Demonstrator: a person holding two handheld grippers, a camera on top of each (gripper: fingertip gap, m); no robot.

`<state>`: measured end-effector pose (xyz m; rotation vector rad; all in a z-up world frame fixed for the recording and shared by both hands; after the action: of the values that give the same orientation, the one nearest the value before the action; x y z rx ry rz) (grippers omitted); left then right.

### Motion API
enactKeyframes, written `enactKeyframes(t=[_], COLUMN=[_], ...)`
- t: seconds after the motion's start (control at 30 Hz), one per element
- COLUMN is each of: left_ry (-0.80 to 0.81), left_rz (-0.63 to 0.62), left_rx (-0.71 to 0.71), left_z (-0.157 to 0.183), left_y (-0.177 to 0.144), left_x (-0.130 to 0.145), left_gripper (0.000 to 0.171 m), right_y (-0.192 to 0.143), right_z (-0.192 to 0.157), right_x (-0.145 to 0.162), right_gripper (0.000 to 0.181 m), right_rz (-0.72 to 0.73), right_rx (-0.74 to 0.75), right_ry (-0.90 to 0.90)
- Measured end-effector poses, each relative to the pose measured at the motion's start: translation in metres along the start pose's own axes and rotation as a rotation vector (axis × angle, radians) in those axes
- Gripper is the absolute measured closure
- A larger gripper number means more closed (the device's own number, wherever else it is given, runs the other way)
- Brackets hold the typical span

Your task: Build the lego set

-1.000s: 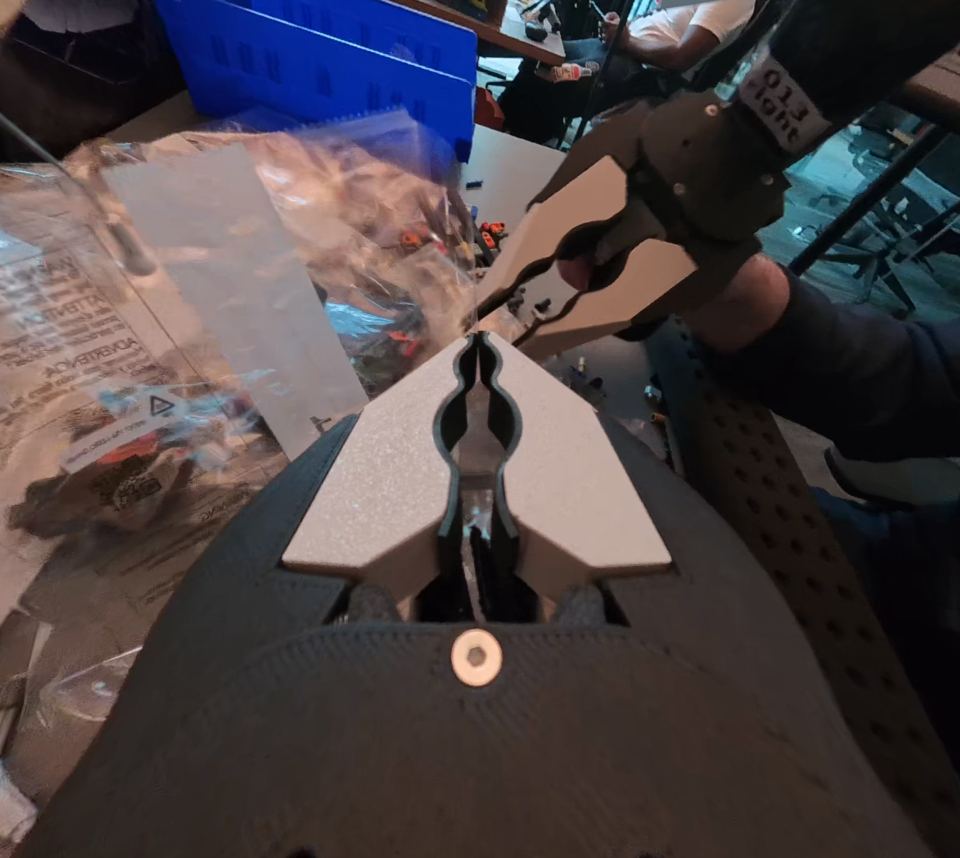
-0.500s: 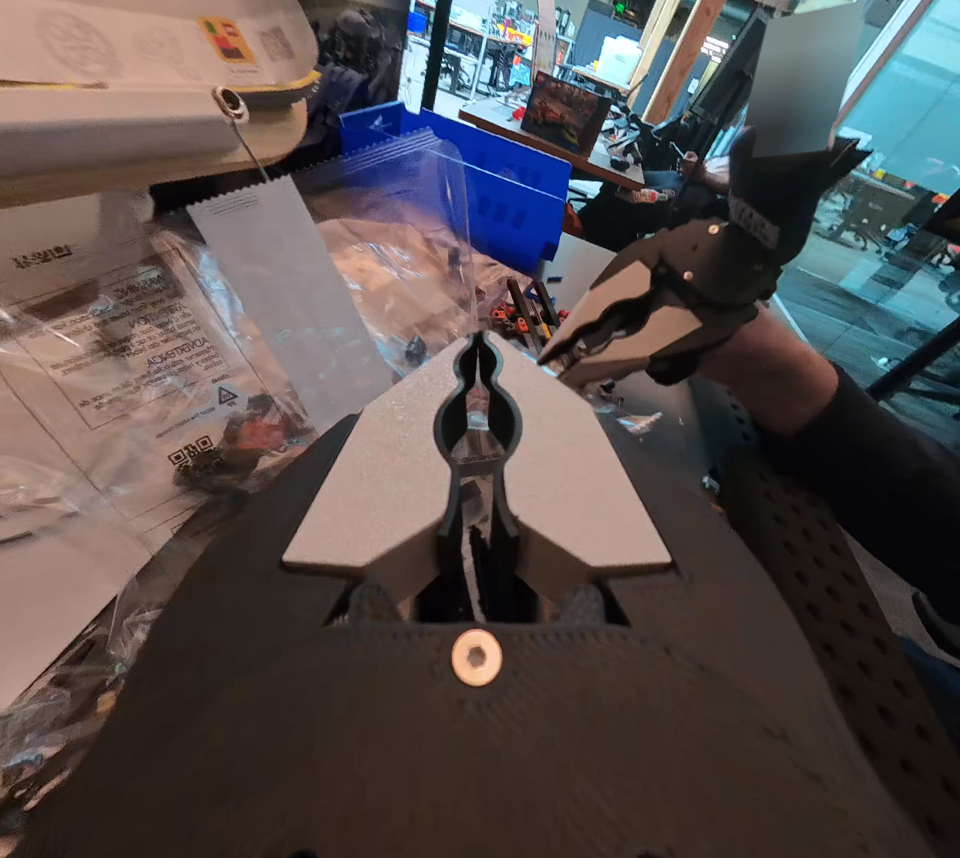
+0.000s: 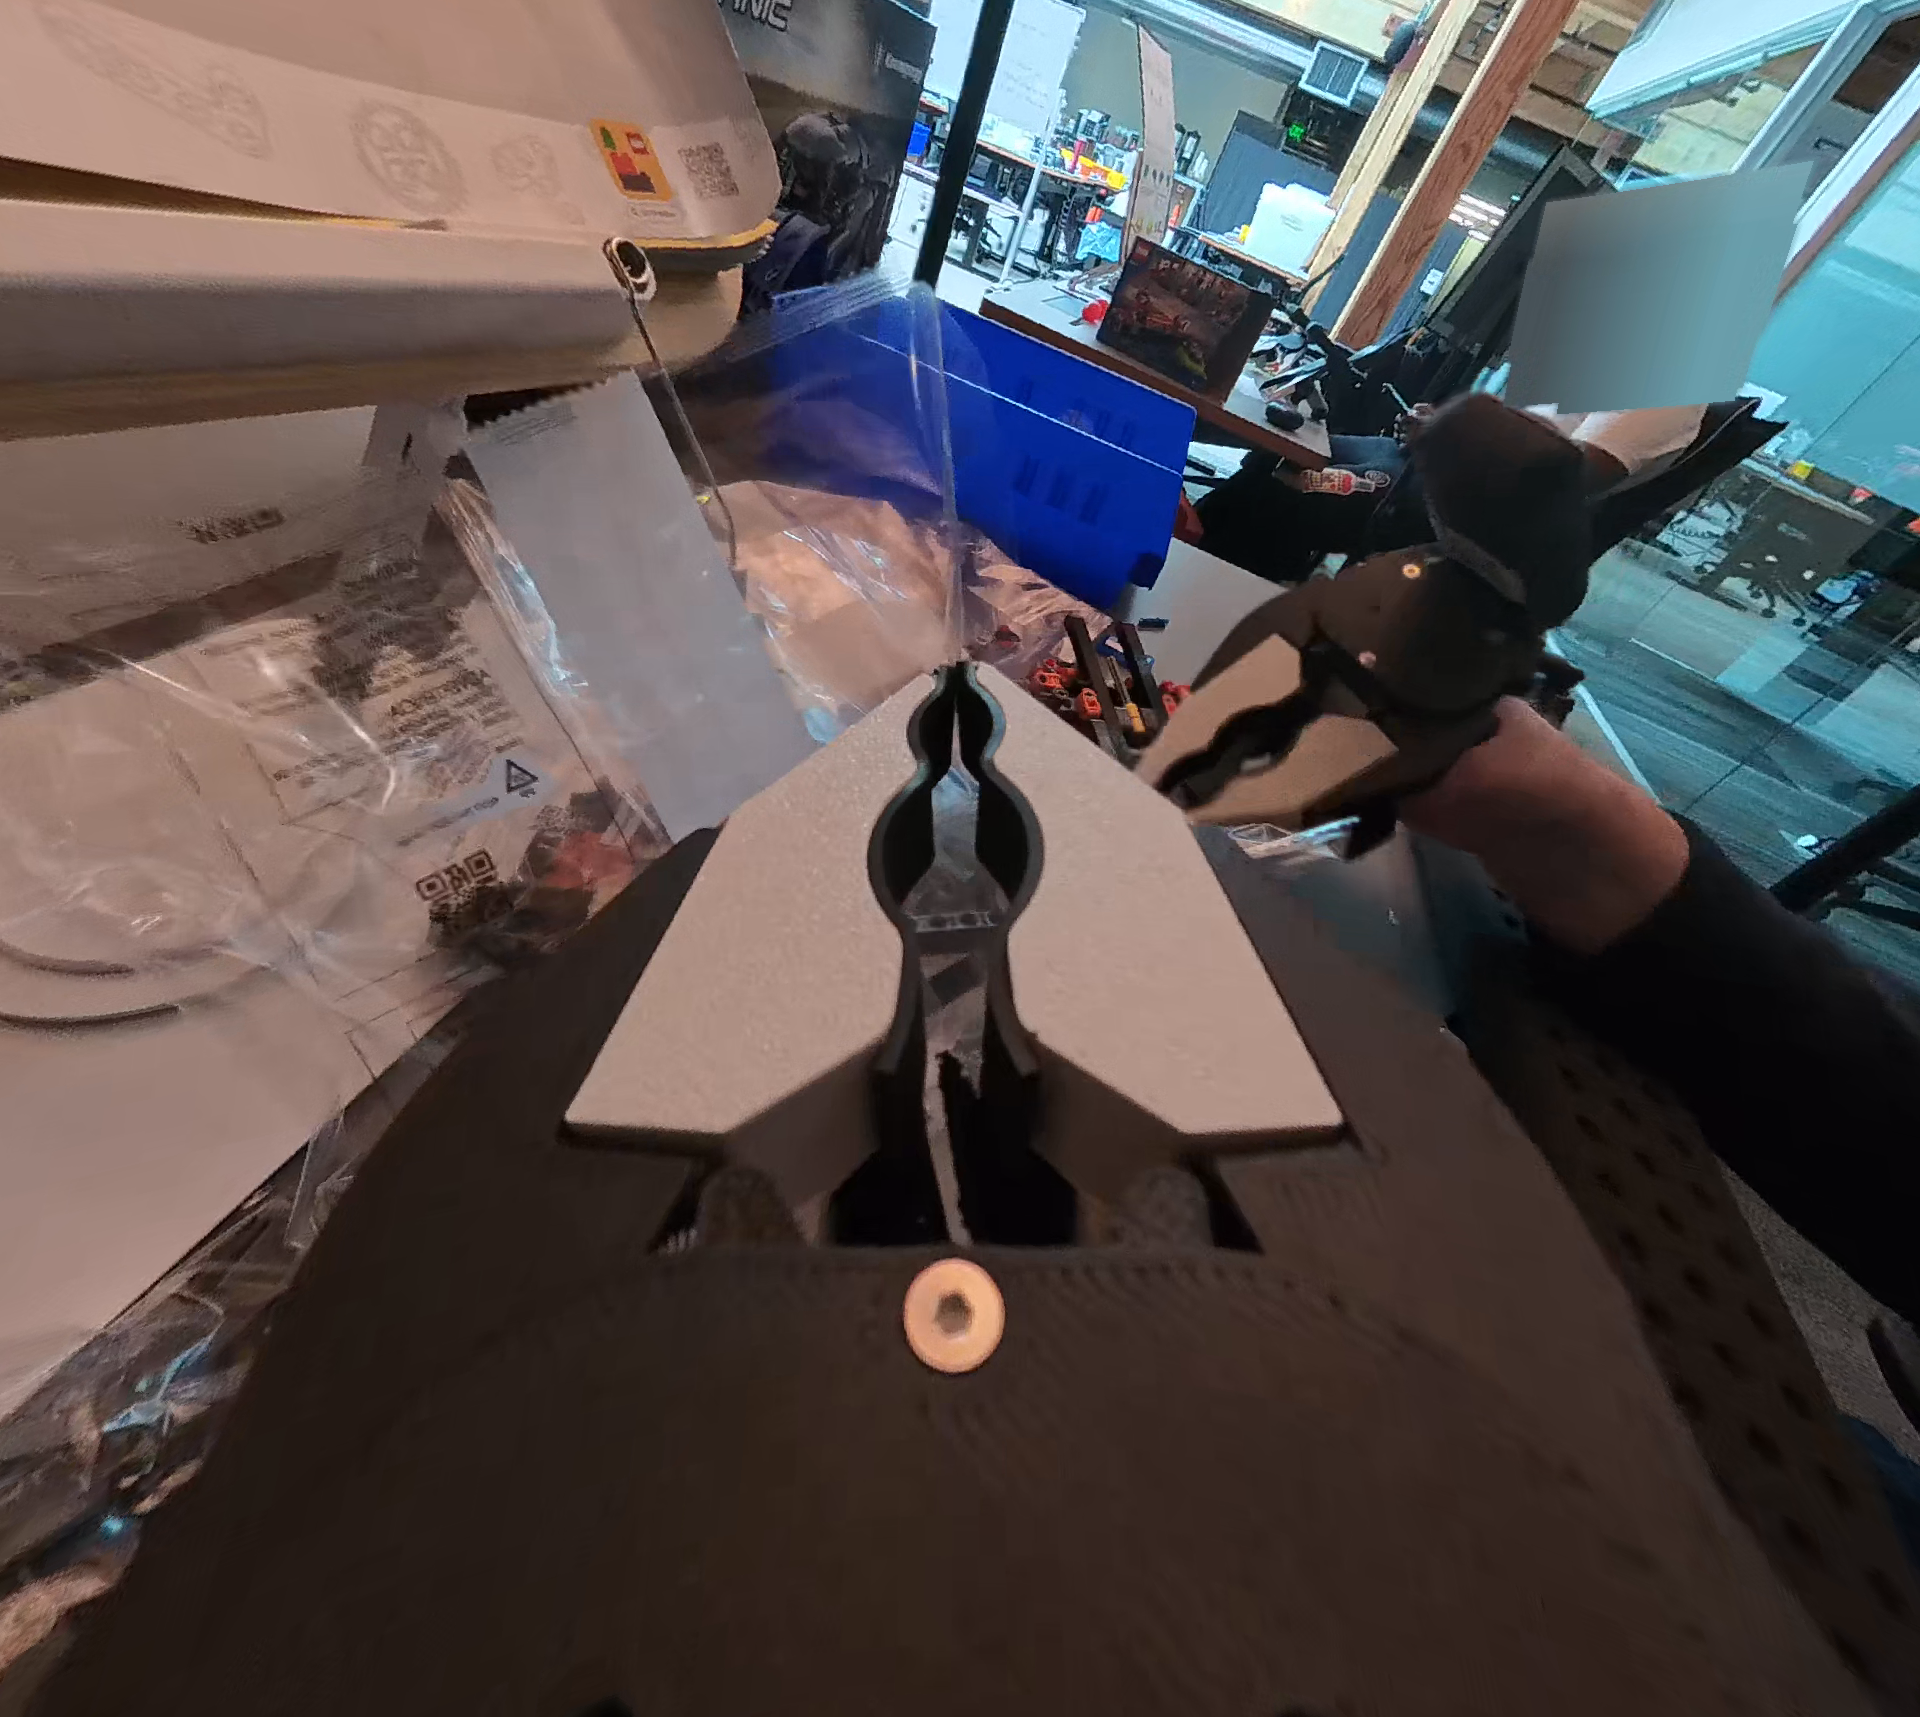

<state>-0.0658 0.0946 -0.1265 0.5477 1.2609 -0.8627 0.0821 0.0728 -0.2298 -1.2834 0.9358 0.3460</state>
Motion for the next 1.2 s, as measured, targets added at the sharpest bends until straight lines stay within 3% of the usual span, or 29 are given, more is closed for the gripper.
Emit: enactKeyframes(t=[0.17,0.37,0.63,0.73,0.93,1.13,1.2], left_ry=[-0.001,0.003,0.001,0.002,-0.002,-0.001,0.001], left_rz=[0.01,-0.016,-0.027,-0.028,-0.036,-0.044,-0.045], left_rx=[0.009,0.022,0.033,0.035,0.041,0.048,0.047], left_z=[0.001,0.004,0.005,0.005,0.005,0.006,0.006], left_y=[-0.002,0.003,0.004,0.004,0.005,0.006,0.007], left_x=[-0.002,0.003,0.005,0.005,0.007,0.008,0.008], left_gripper=[0.171,0.171,0.171,0.171,0.171,0.171,0.171], right_y=[0.019,0.04,0.036,0.015,-0.028,-0.003,0.012], right_z=[-0.023,-0.018,-0.019,-0.014,-0.015,-0.028,-0.022], right_x=[0.001,0.007,0.002,-0.018,-0.089,-0.124,-0.122], right_gripper=[0.171,0.173,0.177,0.177,0.177,0.176,0.166], right_rz=[-0.058,-0.166,-0.148,-0.027,0.255,0.212,0.152], right_rx=[-0.067,0.002,-0.008,0.023,0.054,0.018,0.069], right_ry=[-0.108,-0.16,-0.17,-0.147,-0.216,-0.339,-0.348])
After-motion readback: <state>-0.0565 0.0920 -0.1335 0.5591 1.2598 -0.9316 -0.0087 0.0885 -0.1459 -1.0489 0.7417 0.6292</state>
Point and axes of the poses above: each gripper's, where its closed fingertips meet, y out along the fingers, x out of its underside, z = x × y across the jaws, the point moved 2 cm from there along -y, back along the fingers, and after that the axes turned 4 degrees about y, right-handed, at the moved point
